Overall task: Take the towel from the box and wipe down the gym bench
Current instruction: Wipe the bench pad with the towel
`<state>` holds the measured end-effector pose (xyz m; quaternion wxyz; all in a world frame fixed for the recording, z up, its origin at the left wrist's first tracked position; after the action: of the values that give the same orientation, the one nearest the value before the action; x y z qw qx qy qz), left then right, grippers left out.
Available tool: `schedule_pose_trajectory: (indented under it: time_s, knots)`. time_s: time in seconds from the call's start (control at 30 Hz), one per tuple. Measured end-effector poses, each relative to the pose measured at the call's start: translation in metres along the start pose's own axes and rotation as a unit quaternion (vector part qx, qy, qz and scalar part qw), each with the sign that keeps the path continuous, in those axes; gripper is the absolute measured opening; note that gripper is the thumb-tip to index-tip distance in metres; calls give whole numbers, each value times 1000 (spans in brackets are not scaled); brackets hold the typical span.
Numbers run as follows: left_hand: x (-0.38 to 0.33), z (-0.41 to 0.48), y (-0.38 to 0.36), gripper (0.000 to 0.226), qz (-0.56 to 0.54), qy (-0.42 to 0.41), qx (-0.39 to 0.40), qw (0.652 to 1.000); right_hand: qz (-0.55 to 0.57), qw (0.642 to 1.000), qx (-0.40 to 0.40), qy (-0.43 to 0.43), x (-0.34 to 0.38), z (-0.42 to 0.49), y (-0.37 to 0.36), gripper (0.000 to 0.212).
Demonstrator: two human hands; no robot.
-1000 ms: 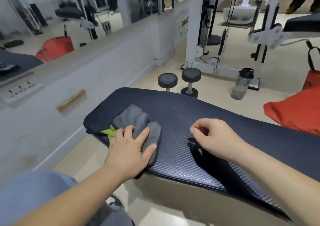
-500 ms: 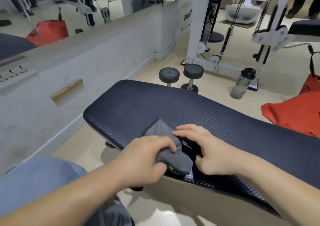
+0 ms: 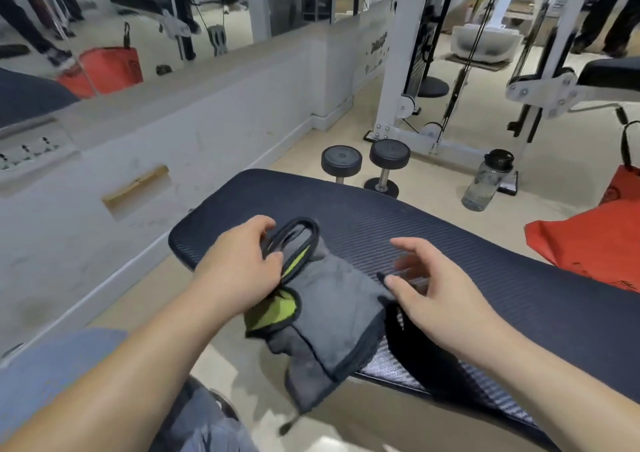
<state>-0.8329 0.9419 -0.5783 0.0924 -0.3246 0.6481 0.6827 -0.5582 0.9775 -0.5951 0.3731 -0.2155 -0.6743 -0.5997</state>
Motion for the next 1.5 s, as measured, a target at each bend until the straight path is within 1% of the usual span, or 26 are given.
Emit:
schedule_pose_trajectory:
  time_s: [0.03, 0.07, 0.1, 0.13, 0.17, 0.2, 0.23, 0.27, 0.3, 0.37, 0.4, 0.5, 0.57, 0.63, 0.73, 0.8, 0.87, 0.97, 1.0, 1.1, 1.17, 1.27, 1.3, 1.37, 1.43, 1.5]
  knots:
    - [-5, -1, 2, 47, 60, -30, -40, 997, -60, 998, -13, 29, 3, 1, 3, 41]
    - [-14, -6, 3, 53, 81, -74, -76, 991, -71, 997, -16, 36, 3, 2, 5, 38]
    - [-30, -16, 0, 53, 80, -131, -102, 983, -53, 998, -18, 28, 0, 2, 7, 33]
    - [-46, -28, -13, 52, 83, -186, -98, 974, -33, 999, -20, 15, -4, 4, 8, 29]
    - [-60, -40, -36, 55, 105, -227, -52, 967, -20, 1000, -21, 10, -5, 5, 9, 25]
    - [-67, -52, -67, 62, 142, -246, 31, 958, -27, 999, -19, 14, -5, 6, 8, 22]
    - [-62, -62, -98, 68, 185, -239, 125, 945, -39, 999, -17, 24, -5, 7, 7, 21]
    - [-51, -68, -119, 72, 222, -222, 197, 929, -52, 998, -16, 34, -4, 8, 5, 20]
    - [-40, -67, -127, 73, 234, -212, 227, 921, -62, 997, -16, 38, -5, 10, 4, 19]
    - [-21, -45, -117, 73, 241, -195, 211, 927, -78, 996, -13, 46, -2, 15, 1, 16]
    - [-7, -30, -107, 72, 247, -167, 195, 934, -80, 996, -13, 46, 1, 18, 0, 15]
    - [43, 6, -69, 72, 251, -10, 135, 958, -69, 996, -9, 54, 14, 25, -10, 14]
    - [56, 9, -61, 74, 228, 50, 122, 965, -70, 996, -5, 62, 20, 27, -17, 14]
    - [46, -5, -70, 73, 217, 29, 137, 966, -77, 995, -4, 66, 22, 29, -20, 13]
    - [25, -33, -87, 71, 230, -80, 174, 954, -105, 992, -6, 67, 26, 39, -21, 14]
    - [27, -27, -84, 70, 237, -127, 202, 942, -138, 988, 2, 71, 27, 51, -23, 16]
    - [38, 1, -70, 73, 242, -119, 196, 943, -168, 983, 19, 70, 27, 63, -25, 20]
    - [52, 39, -55, 81, 258, -53, 141, 954, -189, 980, 29, 53, 26, 85, -23, 26]
    - [49, 40, -59, 80, 269, -61, 143, 950, -195, 979, 27, 46, 25, 93, -21, 28]
    - [37, 33, -68, 76, 304, -160, 187, 920, -213, 976, 30, 29, 21, 119, -20, 34]
    - [46, 49, -52, 81, 329, -168, 187, 910, -234, 971, 36, 12, 17, 140, -22, 41]
    - [79, 86, -34, 91, 297, -33, 170, 939, -290, 957, 23, -16, 3, 170, -18, 53]
    - [83, 93, -36, 93, 277, 4, 166, 946, -304, 952, 17, -42, -7, 176, -13, 56]
    - [74, 106, -48, 92, 252, 32, 162, 954, -305, 945, 10, -116, -29, 179, -1, 58]
    - [48, 112, -67, 87, 252, -2, 179, 951, -295, 941, -7, -168, -47, 175, 14, 49]
    - [20, 106, -88, 78, 266, -105, 214, 934, -288, 941, -39, -171, -55, 170, 29, 47]
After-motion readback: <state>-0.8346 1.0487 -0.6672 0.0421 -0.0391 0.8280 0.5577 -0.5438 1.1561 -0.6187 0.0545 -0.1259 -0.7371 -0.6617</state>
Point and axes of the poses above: each hand's wrist, its own z-axis towards the middle knuckle, its own y-axis out of the back of the hand, x = y × z, the point moved 10 cm from there along z, towards the middle knuckle, and after that the axes turned 3 degrees about -z, right-handed, at the moved point
